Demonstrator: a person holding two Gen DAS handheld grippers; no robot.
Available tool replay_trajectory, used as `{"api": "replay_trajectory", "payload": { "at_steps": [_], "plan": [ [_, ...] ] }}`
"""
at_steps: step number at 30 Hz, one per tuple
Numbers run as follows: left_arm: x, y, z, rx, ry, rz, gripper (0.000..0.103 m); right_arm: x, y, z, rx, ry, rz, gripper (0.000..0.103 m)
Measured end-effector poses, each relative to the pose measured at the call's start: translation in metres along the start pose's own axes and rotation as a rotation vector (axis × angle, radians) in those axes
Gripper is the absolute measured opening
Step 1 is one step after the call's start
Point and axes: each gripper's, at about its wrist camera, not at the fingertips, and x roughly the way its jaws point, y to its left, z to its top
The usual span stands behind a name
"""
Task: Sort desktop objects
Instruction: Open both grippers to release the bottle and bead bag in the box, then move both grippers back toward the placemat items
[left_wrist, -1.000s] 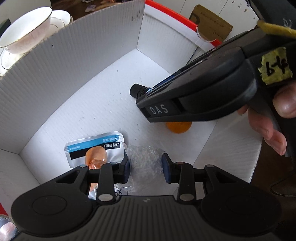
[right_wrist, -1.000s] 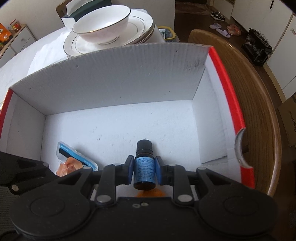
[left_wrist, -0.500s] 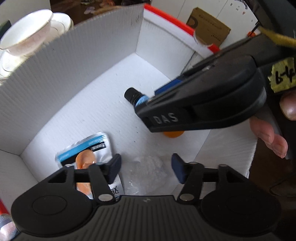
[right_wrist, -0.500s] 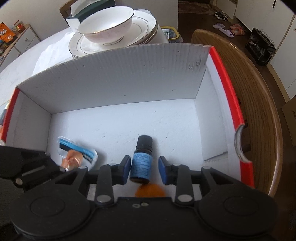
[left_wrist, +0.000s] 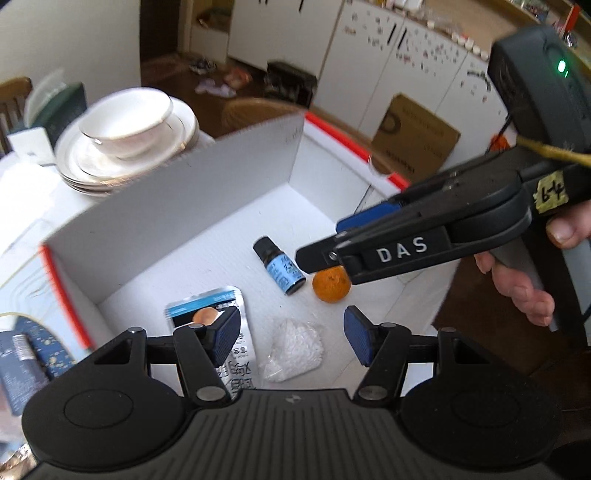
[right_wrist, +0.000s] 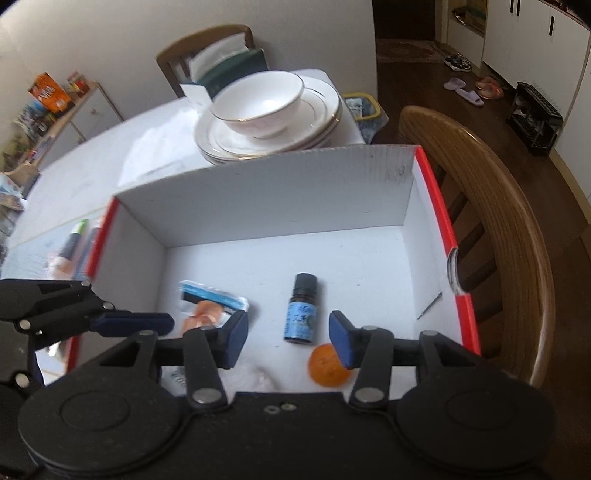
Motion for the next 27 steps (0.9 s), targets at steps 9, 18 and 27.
{"api": "replay_trajectory", "payload": {
  "at_steps": [9,18,27],
  "plan": [
    [-0.057,0.01,-0.015,-0.052,-0.135,0.042,0.061,-0.033,0.022,-0.018,-0.01,-0.088,0.029,0.06],
    [-0.099,0.034,-0.042,-0.053,-0.214,0.096,0.061,-0.045,0.051,-0.036,0.019,-0.155,0.054,0.071],
    [-0.126,0.063,-0.065,-0.072,-0.245,0.111,0.071,-0.046,0.088,-0.048,0.04,-0.186,0.057,0.076]
  ]
}}
